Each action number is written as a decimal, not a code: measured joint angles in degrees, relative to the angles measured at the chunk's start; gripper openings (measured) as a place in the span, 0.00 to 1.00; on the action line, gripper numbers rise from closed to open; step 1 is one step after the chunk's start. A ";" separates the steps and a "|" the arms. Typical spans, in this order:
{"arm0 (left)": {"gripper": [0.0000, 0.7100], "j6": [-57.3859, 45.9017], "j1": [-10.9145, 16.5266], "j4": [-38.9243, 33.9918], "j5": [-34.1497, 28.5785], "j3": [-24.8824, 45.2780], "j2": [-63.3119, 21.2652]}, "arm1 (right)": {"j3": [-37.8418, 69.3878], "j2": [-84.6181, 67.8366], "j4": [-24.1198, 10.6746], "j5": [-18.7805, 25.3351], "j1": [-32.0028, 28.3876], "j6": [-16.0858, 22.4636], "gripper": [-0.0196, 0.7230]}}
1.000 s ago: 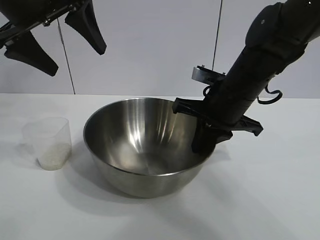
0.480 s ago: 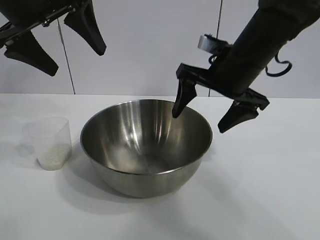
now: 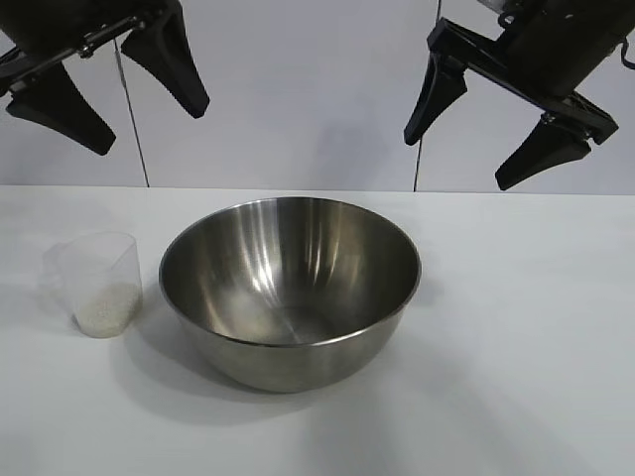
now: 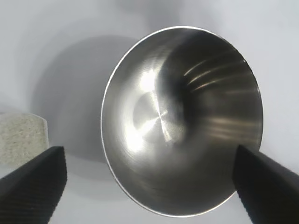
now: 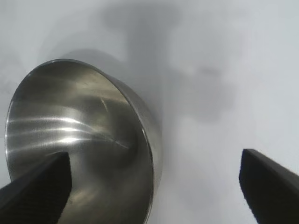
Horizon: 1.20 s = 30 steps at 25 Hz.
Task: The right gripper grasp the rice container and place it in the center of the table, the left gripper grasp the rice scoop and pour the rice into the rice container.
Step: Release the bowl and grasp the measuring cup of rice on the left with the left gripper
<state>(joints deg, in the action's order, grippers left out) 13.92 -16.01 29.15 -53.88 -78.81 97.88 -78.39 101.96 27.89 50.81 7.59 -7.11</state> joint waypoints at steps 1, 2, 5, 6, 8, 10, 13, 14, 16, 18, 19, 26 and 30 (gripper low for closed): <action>0.98 0.69 0.00 0.00 0.06 0.00 0.00 | 0.00 0.00 0.00 0.22 0.00 0.00 0.94; 0.98 1.32 0.00 0.00 0.18 0.00 0.00 | 0.00 0.00 0.00 0.27 0.00 0.00 0.94; 0.98 2.76 0.00 0.00 1.47 0.00 -1.05 | 0.00 0.00 -0.25 0.33 0.00 0.00 0.94; 0.98 2.95 0.00 0.00 2.23 0.00 -1.68 | 0.00 0.00 -0.25 0.33 0.00 0.00 0.94; 0.98 3.78 0.00 0.00 3.66 0.00 -3.05 | 0.00 0.00 -0.25 0.33 0.00 0.00 0.94; 0.98 4.63 0.00 0.00 5.28 0.00 -4.13 | 0.00 0.00 -0.25 0.33 0.00 0.00 0.94; 0.98 6.02 0.00 0.02 7.47 0.00 -5.34 | 0.00 0.00 -0.25 0.33 0.00 0.00 0.94; 0.98 6.68 0.00 0.02 8.11 0.00 -5.62 | 0.00 0.00 -0.25 0.33 0.00 0.00 0.94; 0.98 7.81 0.00 0.02 8.94 0.00 -6.25 | 0.00 0.00 -0.31 0.33 0.00 0.00 0.94; 0.98 9.14 0.00 0.02 9.49 0.00 -6.75 | 0.00 0.00 -0.38 0.28 0.00 0.00 0.94; 0.98 9.57 0.00 0.07 9.96 0.00 -6.97 | 0.00 0.00 -0.38 0.28 0.00 0.00 0.94; 0.98 14.42 -0.02 0.07 14.61 0.00 -8.87 | 0.00 0.00 -0.94 0.28 0.00 0.00 0.94; 0.97 18.15 -0.12 0.22 16.05 0.42 -10.54 | 0.00 0.00 -1.51 0.28 0.00 0.00 0.94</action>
<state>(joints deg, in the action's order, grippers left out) 32.07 -16.13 29.37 -37.83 -78.39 87.34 -78.39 101.96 26.38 51.09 7.59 -7.11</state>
